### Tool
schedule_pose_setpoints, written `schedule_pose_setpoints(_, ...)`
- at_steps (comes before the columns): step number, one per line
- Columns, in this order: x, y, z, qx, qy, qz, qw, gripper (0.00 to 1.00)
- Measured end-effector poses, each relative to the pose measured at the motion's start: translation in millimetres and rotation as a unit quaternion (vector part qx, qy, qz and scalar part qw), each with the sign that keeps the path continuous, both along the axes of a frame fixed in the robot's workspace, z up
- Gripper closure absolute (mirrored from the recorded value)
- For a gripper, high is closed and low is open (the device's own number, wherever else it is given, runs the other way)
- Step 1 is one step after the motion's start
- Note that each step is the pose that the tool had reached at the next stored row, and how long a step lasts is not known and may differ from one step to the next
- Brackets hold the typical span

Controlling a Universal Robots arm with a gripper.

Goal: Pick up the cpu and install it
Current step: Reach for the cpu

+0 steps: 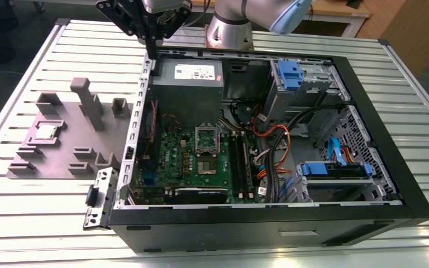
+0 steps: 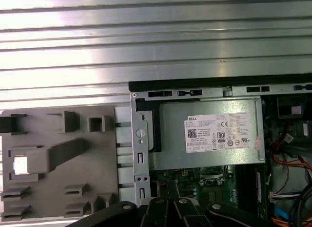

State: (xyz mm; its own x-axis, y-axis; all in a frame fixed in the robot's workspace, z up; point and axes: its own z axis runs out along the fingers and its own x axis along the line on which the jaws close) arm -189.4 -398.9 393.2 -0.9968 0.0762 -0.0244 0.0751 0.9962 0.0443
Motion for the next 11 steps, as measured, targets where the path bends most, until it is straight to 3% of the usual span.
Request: schedule_pose_setpoints(11, -2.9, 0.0, 0.0, 0.0, 0.0, 0.0, 1.0, 0.89)
